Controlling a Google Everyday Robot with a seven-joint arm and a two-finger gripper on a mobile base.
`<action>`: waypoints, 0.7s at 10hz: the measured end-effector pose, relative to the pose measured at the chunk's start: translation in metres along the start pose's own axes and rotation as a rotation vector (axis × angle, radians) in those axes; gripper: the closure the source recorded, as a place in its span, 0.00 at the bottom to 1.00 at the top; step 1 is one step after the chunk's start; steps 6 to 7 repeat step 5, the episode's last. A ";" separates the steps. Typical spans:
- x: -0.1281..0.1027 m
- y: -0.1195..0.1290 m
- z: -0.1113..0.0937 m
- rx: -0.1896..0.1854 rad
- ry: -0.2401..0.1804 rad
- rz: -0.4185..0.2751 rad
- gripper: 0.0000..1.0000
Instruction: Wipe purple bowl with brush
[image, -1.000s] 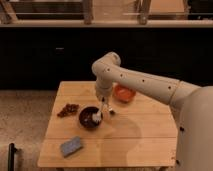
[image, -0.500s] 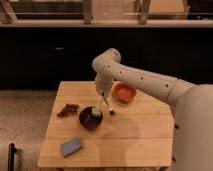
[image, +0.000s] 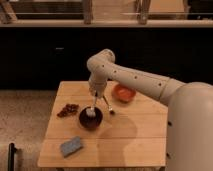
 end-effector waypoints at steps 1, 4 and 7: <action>-0.005 -0.001 0.000 0.005 -0.012 -0.011 1.00; -0.024 0.006 -0.004 0.015 -0.042 -0.028 1.00; -0.027 0.011 -0.006 0.015 -0.048 -0.025 1.00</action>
